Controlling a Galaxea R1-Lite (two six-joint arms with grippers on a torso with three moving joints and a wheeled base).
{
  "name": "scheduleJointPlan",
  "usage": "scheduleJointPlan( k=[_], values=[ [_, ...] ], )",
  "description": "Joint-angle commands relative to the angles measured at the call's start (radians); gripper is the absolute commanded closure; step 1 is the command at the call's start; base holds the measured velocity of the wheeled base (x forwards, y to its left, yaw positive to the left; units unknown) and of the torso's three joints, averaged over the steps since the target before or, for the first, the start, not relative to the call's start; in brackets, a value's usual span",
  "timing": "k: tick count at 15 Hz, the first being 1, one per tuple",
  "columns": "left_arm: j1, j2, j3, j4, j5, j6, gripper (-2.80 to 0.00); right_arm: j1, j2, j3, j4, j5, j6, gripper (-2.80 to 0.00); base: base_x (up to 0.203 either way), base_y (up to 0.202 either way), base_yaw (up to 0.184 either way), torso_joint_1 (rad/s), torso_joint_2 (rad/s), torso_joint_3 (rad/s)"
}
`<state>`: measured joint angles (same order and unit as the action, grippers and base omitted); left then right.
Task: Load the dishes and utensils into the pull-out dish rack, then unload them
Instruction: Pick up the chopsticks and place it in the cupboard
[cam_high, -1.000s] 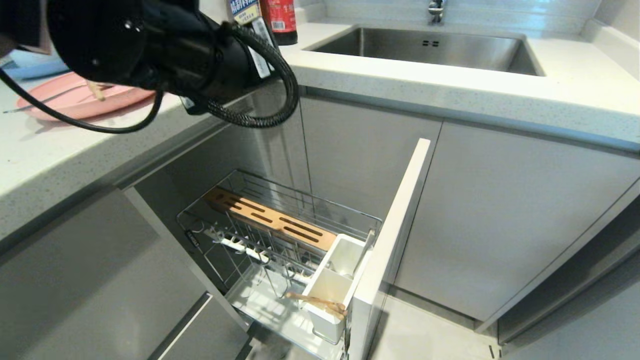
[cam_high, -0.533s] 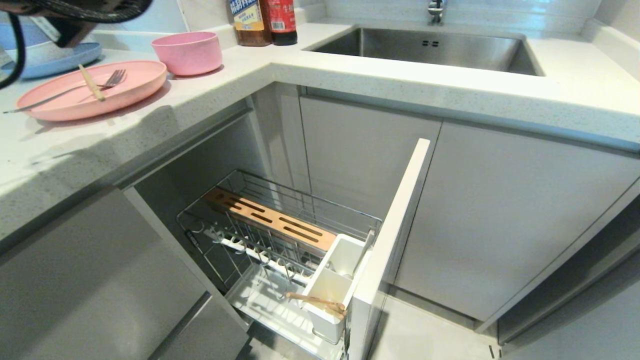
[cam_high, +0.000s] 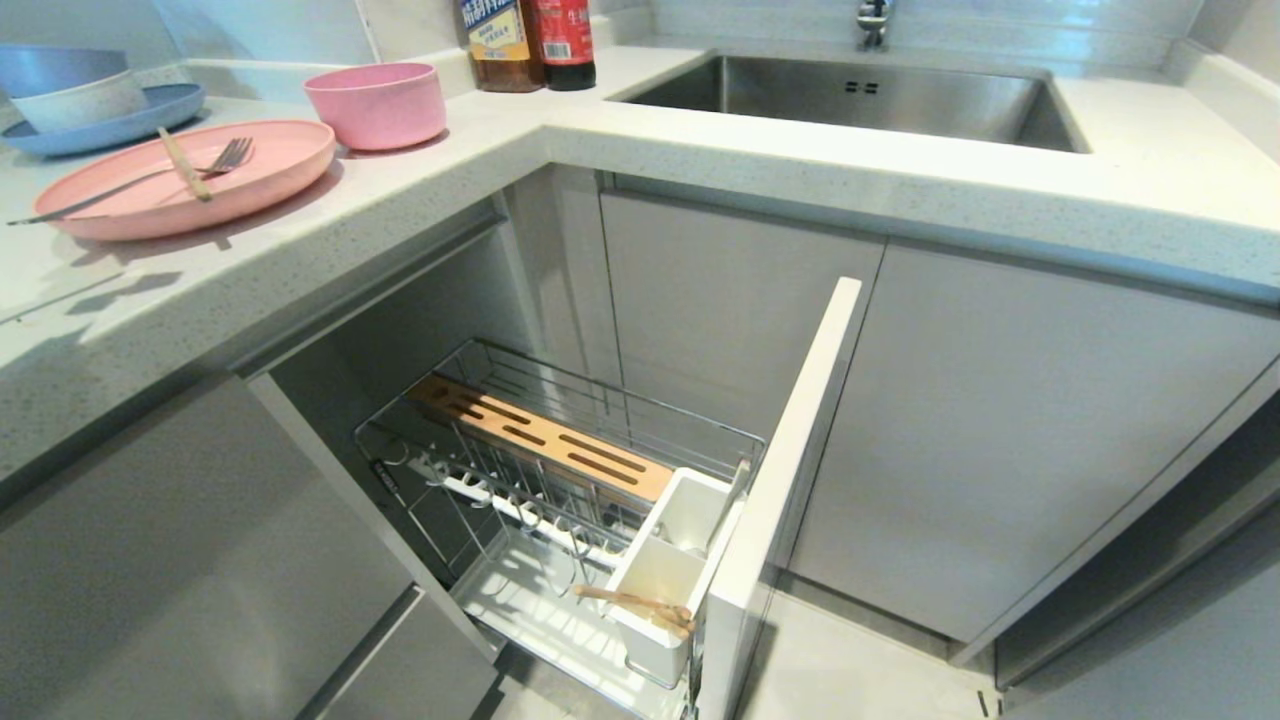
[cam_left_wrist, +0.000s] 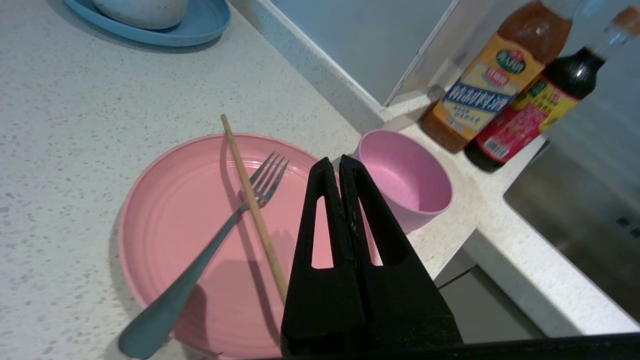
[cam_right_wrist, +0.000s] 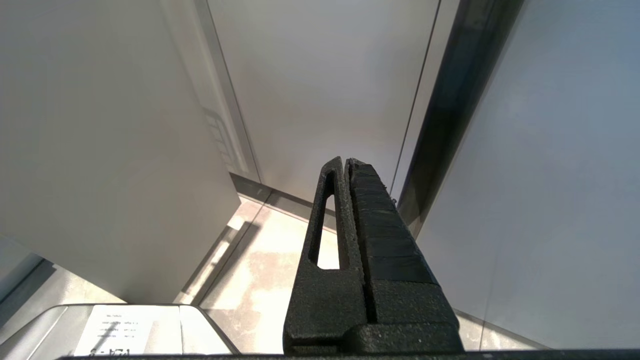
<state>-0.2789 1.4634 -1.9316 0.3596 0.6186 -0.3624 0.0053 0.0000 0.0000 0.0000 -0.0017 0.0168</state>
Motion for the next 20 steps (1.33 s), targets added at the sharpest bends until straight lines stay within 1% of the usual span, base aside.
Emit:
scheduleJointPlan(
  k=[1, 2, 3, 7, 9, 10, 13, 16, 20],
  values=[
    [0.042, 0.006, -0.008, 0.04, -0.037, 0.003, 0.0, 0.0, 0.0, 0.002, 0.0, 0.0, 0.0, 0.0, 0.0, 0.0, 0.0, 0.0, 0.0, 0.0],
    [0.052, 0.019, -0.011, 0.069, -0.072, 0.008, 0.0, 0.001, 0.0, 0.002, 0.0, 0.0, 0.0, 0.0, 0.0, 0.0, 0.0, 0.0, 0.0, 0.0],
    [0.055, 0.035, -0.012, 0.089, -0.086, 0.012, 0.0, 0.0, 0.0, 0.002, 0.0, 0.0, 0.0, 0.0, 0.0, 0.0, 0.0, 0.0, 0.0, 0.0],
    [0.053, 0.076, -0.017, 0.143, -0.085, 0.043, 0.0, 0.001, 0.0, 0.002, 0.0, 0.0, 0.0, 0.0, 0.0, 0.0, 0.0, 0.0, 0.0, 0.0],
    [0.052, 0.101, -0.017, 0.166, -0.074, 0.054, 0.0, 0.001, 0.0, 0.002, 0.0, 0.0, 0.0, 0.0, 0.0, 0.0, 0.0, 0.0, 0.0, 0.0],
    [0.05, 0.107, -0.017, 0.183, -0.058, 0.058, -2.8, 0.001, 0.0, 0.002, 0.0, 0.0, 0.0, 0.0, 0.0, 0.0, 0.0, 0.0, 0.0, 0.0],
    [0.05, 0.126, -0.017, 0.183, -0.048, 0.071, -2.8, 0.001, 0.0, 0.002, 0.0, 0.0, 0.0, 0.0, 0.0, 0.0, 0.0, 0.0, 0.0, 0.0],
    [0.035, 0.147, -0.017, 0.186, -0.015, 0.071, -2.8, 0.001, 0.0, 0.002, 0.0, 0.0, 0.0, 0.0, 0.0, 0.0, 0.0, 0.0, 0.0, 0.0],
    [0.025, 0.173, -0.017, 0.202, -0.008, 0.071, -2.8, 0.001, 0.0, 0.002, 0.0, 0.0, 0.0, 0.0, 0.0, 0.0, 0.0, 0.0, 0.0, 0.0]
  ],
)
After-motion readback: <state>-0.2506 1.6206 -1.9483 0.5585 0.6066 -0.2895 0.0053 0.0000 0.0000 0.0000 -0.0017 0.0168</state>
